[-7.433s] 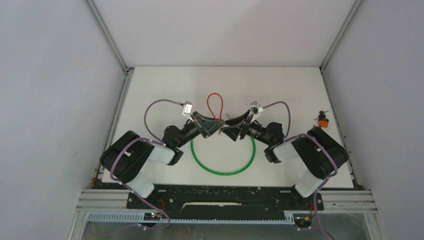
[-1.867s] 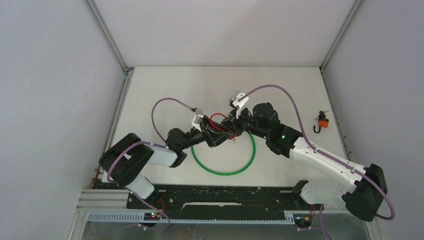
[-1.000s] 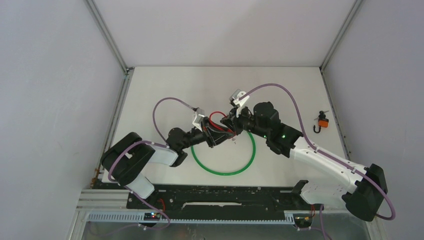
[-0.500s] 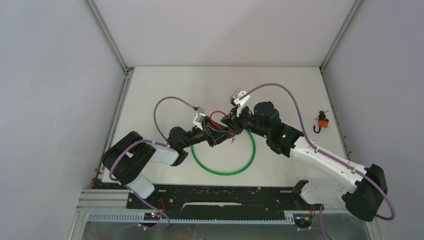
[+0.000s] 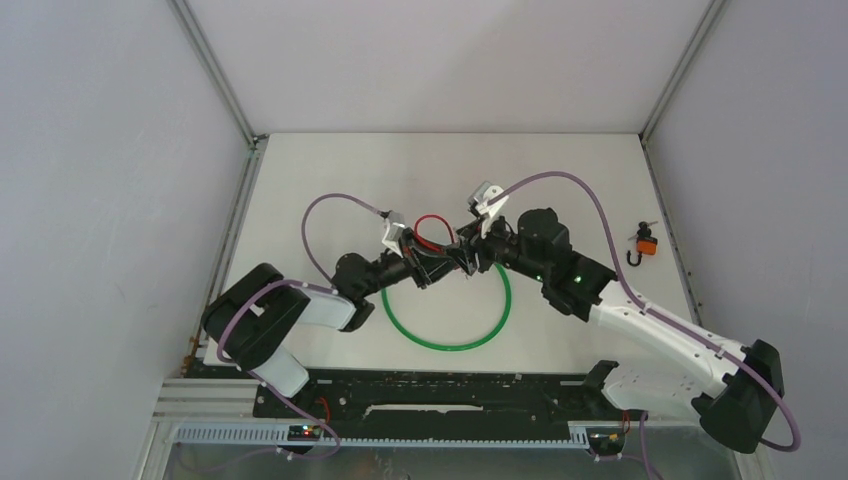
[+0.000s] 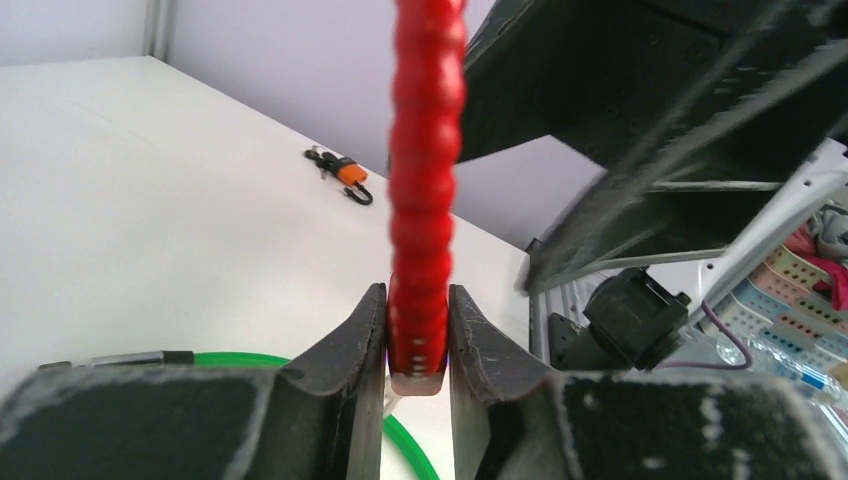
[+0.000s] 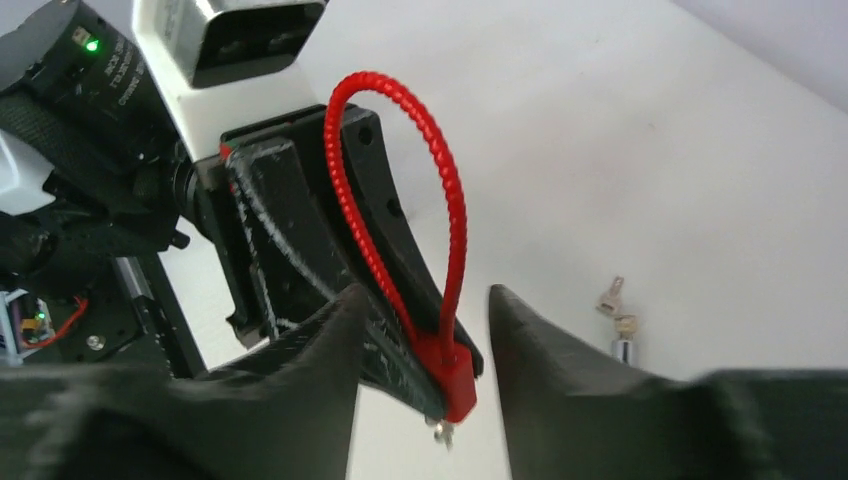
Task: Lock with the key
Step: Lock the lock.
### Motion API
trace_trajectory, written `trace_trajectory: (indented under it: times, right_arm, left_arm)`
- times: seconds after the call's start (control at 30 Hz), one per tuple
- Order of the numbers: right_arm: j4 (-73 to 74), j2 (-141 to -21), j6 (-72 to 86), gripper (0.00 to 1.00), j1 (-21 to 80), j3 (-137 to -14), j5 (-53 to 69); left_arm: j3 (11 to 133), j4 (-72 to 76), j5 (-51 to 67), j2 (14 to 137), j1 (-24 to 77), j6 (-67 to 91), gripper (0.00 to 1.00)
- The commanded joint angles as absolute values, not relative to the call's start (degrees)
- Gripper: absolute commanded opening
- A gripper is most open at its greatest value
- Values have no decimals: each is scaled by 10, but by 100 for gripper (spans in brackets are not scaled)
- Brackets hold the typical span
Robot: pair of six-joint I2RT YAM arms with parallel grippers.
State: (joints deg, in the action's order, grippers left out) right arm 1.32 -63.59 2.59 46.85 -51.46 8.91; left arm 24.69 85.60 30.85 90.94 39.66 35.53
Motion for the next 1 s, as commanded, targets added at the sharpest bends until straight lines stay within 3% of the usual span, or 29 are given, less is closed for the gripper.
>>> trace_trajectory:
  times: [0.0, 0.13, 0.43, 0.7, 0.97]
  right_arm:
    - [-17, -586, 20, 57, 470, -515, 82]
    - [-19, -555, 15, 66, 465, -514, 82]
    - [-112, -570, 69, 67, 395, -413, 102]
    - [-361, -614, 151, 68, 350, -289, 160]
    - [-699, -724, 279, 68, 298, -174, 327]
  left_arm:
    - [238, 913, 278, 884, 387, 347, 0]
    - [233, 913, 277, 882, 375, 348, 0]
    - [203, 912, 243, 854, 349, 304, 0]
    - [152, 912, 163, 774, 350, 245, 0]
    - [143, 913, 245, 794, 350, 227, 0]
